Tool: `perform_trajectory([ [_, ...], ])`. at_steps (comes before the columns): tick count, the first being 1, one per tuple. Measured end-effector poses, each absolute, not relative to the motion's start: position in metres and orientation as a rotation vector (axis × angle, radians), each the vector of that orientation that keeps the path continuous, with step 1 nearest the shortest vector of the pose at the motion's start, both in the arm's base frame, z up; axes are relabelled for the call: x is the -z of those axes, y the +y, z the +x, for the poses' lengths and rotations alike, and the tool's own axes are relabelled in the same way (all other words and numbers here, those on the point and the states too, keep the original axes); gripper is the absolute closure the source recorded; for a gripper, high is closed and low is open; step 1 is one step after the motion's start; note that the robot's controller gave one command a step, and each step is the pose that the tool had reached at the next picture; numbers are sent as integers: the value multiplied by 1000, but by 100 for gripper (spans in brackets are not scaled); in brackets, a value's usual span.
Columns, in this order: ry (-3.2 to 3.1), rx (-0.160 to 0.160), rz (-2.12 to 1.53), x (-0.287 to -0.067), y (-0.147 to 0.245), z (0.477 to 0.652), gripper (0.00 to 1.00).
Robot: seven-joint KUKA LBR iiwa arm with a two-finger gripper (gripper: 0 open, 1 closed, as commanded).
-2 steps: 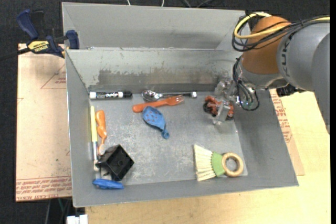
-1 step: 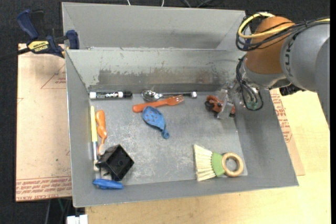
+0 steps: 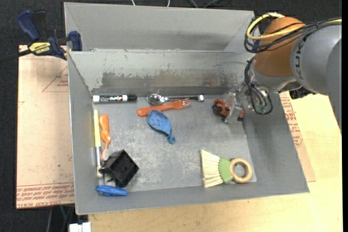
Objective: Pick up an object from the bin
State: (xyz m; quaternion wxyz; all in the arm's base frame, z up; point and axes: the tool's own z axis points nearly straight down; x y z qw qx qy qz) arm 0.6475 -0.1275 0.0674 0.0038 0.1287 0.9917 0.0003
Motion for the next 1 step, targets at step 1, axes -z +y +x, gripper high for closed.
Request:
perform_trajectory([
  [1, 3113, -3, 404, -93, -127, 646, 100],
])
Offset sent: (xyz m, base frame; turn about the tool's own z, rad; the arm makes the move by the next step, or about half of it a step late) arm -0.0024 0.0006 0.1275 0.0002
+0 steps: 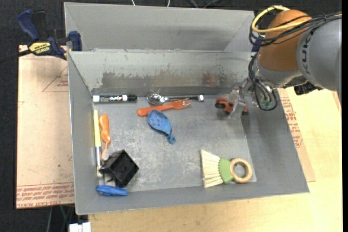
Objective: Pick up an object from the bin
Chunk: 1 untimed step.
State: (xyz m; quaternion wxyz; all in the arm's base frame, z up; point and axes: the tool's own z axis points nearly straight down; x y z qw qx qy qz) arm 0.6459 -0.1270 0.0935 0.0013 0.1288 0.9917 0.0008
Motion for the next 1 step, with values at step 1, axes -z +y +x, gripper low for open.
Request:
perform_trajectory([
  [1, 3115, -3, 404, -135, -127, 645, 100],
])
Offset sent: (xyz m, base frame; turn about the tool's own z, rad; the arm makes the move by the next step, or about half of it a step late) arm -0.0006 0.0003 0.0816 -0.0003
